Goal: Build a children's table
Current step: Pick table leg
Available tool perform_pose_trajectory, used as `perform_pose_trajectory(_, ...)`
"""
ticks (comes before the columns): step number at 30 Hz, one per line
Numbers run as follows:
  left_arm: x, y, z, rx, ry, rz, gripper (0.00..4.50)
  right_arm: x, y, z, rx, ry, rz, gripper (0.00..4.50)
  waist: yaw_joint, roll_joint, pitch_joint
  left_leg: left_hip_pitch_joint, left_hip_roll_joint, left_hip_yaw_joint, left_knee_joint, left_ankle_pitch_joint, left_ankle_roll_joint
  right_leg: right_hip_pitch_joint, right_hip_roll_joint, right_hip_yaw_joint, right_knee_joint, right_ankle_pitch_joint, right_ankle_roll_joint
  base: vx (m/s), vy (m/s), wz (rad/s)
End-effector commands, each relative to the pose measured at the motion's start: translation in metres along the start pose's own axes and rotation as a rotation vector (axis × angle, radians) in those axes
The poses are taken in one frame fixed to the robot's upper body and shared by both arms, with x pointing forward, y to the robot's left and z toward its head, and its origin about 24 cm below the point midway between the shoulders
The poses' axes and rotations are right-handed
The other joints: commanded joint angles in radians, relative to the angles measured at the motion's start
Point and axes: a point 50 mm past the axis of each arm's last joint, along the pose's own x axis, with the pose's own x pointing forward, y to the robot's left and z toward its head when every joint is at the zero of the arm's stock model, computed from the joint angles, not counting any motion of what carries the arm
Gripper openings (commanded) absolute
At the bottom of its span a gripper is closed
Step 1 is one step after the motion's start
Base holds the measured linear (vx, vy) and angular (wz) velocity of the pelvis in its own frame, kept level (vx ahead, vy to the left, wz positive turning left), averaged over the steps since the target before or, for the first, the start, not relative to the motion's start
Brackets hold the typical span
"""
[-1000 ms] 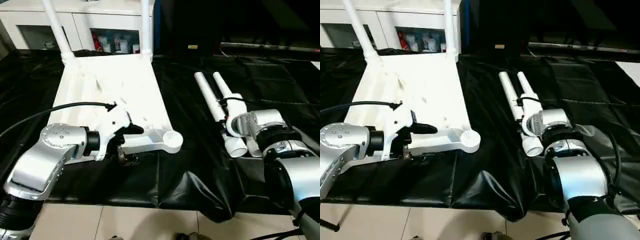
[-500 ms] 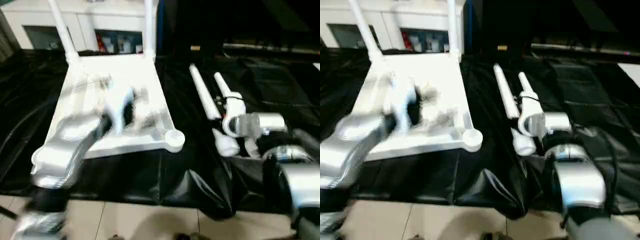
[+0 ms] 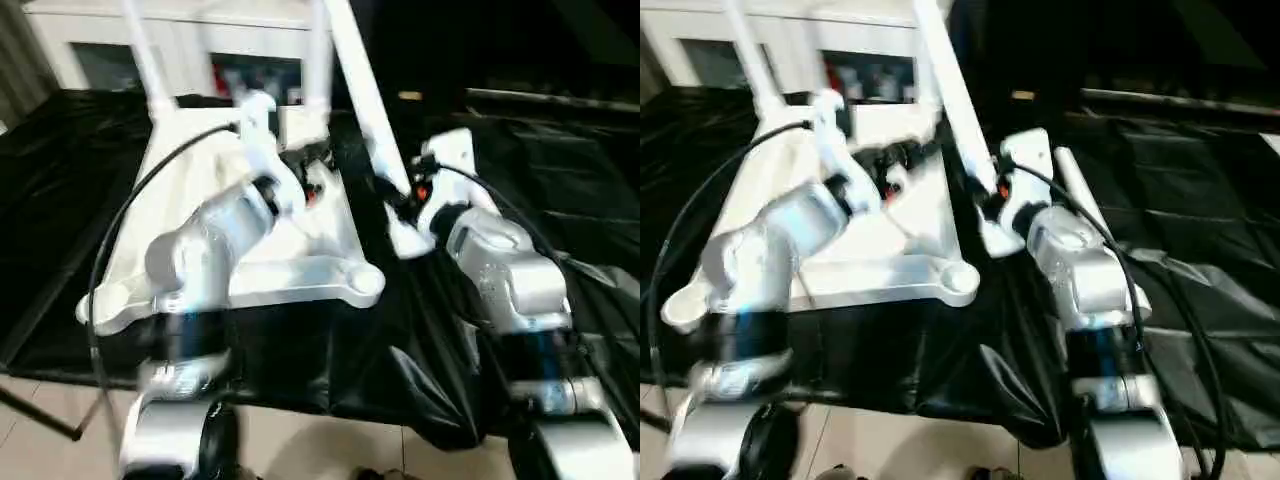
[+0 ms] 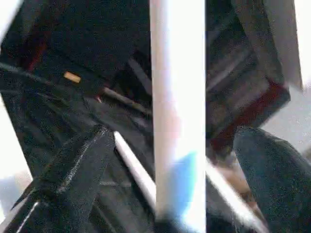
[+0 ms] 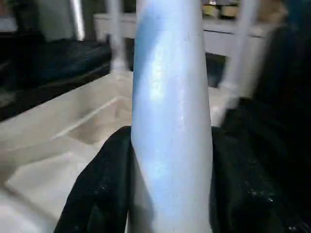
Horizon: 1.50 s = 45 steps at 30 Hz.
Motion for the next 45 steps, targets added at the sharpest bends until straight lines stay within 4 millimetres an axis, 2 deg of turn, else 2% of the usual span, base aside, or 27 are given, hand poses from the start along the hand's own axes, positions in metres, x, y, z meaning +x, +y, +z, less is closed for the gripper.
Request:
perform_pose_trajectory(1, 0.006, -0.002, 0.001, -0.008, 0.015, 0.022, 4.50, -0.001, 0.013, 0.005, -0.045, -0.026, 0.028, 1.85, 0.005, 0.003, -0.093, -0.012, -0.002, 0.020, -0.064, -0.063, 0.085, 0.091, -0.041, 0.044, -0.088, -0.340, 0.025, 0.000, 0.000, 0.00)
perform_pose_trajectory(2, 0.006, -0.001, 0.000, -0.008, 0.023, 0.037, 4.50, -0.001, 0.014, 0.006, -0.050, -0.029, 0.029, 1.85, 0.008, 0.003, -0.095, -0.007, 0.003, 0.018, -0.064, -0.055, 0.085, 0.089, -0.045, 0.049, -0.084, -0.315, 0.008, 0.000, 0.000, 0.00)
perform_pose_trajectory(5, 0.007, 0.004, -0.002, -0.037, 0.032, 0.094, 4.13, -0.001, 0.020, 0.006, -0.089, -0.029, 0.034, 1.85, 0.010, 0.004, -0.093, -0.011, 0.000, 0.019, -0.063, -0.041, 0.088, 0.092, -0.048, 0.055, -0.078, -0.276, -0.026, 0.000, 0.000, 0.00)
perform_pose_trajectory(6, 0.008, 0.004, -0.003, -0.046, 0.031, 0.098, 4.13, -0.001, 0.020, 0.006, -0.095, -0.026, 0.034, 1.85, 0.012, 0.004, -0.093, -0.011, -0.001, 0.020, -0.063, -0.040, 0.090, 0.093, -0.048, 0.056, -0.078, -0.275, -0.027, 0.000, 0.000, 0.00)
perform_pose_trajectory(8, 0.009, 0.004, -0.002, -0.083, 0.021, 0.105, 3.74, -0.001, 0.024, 0.005, -0.125, -0.014, 0.033, 1.85, 0.017, 0.003, -0.094, -0.010, -0.001, 0.021, -0.063, -0.045, 0.087, 0.093, -0.049, 0.058, -0.076, -0.275, -0.028, 0.000, 0.000, 0.00)
perform_pose_trajectory(9, 0.009, 0.003, -0.001, -0.092, 0.016, 0.105, 3.74, -0.001, 0.026, 0.005, -0.138, -0.011, 0.032, 1.85, 0.019, 0.004, -0.093, -0.010, 0.000, 0.020, -0.064, -0.044, 0.085, 0.093, -0.050, 0.058, -0.076, -0.274, -0.031, 0.000, 0.000, 0.00)
perform_pose_trajectory(17, 0.011, 0.000, -0.004, -0.086, 0.020, 0.100, 3.20, 0.005, 0.035, 0.003, -0.218, 0.000, 0.034, 1.85, 0.016, -0.001, -0.090, -0.011, -0.004, 0.021, -0.064, -0.079, 0.075, 0.093, -0.049, 0.055, -0.084, -0.320, 0.011, 0.000, 0.000, 0.00)
perform_pose_trajectory(21, 0.011, -0.001, -0.003, -0.081, 0.018, 0.102, 2.84, 0.006, 0.036, 0.004, -0.221, 0.001, 0.029, 1.85, 0.016, 0.001, -0.091, -0.013, -0.004, 0.021, -0.064, -0.080, 0.074, 0.093, -0.049, 0.055, -0.084, -0.320, 0.023, 0.000, 0.000, 0.00)
perform_pose_trajectory(29, 0.010, 0.000, 0.000, -0.071, 0.005, 0.110, 2.07, 0.008, 0.035, 0.006, -0.224, -0.005, 0.018, 1.85, 0.015, 0.002, -0.092, -0.012, -0.003, 0.019, -0.064, -0.071, 0.072, 0.094, -0.049, 0.057, -0.080, -0.296, 0.016, 0.000, 0.000, 0.00)
perform_pose_trajectory(36, 0.010, 0.000, 0.002, -0.065, -0.004, 0.097, 1.86, 0.009, 0.035, 0.008, -0.235, -0.018, 0.008, 1.85, 0.015, 0.003, -0.092, -0.011, -0.003, 0.019, -0.064, -0.072, 0.071, 0.094, -0.049, 0.057, -0.080, -0.295, 0.016, 0.000, 0.000, 0.00)
perform_pose_trajectory(37, 0.009, 0.000, 0.003, -0.057, -0.004, 0.094, 1.85, 0.008, 0.042, 0.008, -0.151, -0.036, 0.109, 1.85, 0.015, 0.003, -0.092, -0.012, -0.003, 0.020, -0.064, -0.073, 0.071, 0.094, -0.049, 0.057, -0.080, -0.295, 0.017, 0.000, 0.000, 0.00)
perform_pose_trajectory(39, 0.009, 0.000, 0.004, -0.054, -0.005, 0.092, 1.84, 0.007, 0.044, 0.008, -0.117, -0.032, 0.149, 2.54, 0.015, 0.004, -0.092, -0.009, -0.002, 0.020, -0.064, -0.083, 0.077, 0.093, -0.048, 0.056, -0.082, -0.302, 0.018, 0.000, 0.000, 0.00)
perform_pose_trajectory(43, 0.009, 0.000, 0.006, -0.025, 0.002, 0.072, 1.84, 0.006, 0.042, 0.010, -0.047, -0.020, 0.145, 2.67, 0.015, 0.004, -0.093, -0.011, 0.001, 0.017, -0.065, -0.063, 0.081, 0.094, -0.050, 0.058, -0.077, -0.273, -0.004, 0.000, 0.000, 0.00)
perform_pose_trajectory(45, 0.008, -0.003, 0.009, 0.024, 0.033, 0.031, 1.84, 0.004, 0.029, 0.018, 0.072, -0.031, 0.130, 2.94, 0.015, 0.004, -0.094, -0.009, 0.002, 0.016, -0.066, -0.058, 0.080, 0.095, -0.051, 0.060, -0.072, -0.270, -0.011, 0.000, 0.000, 0.00)
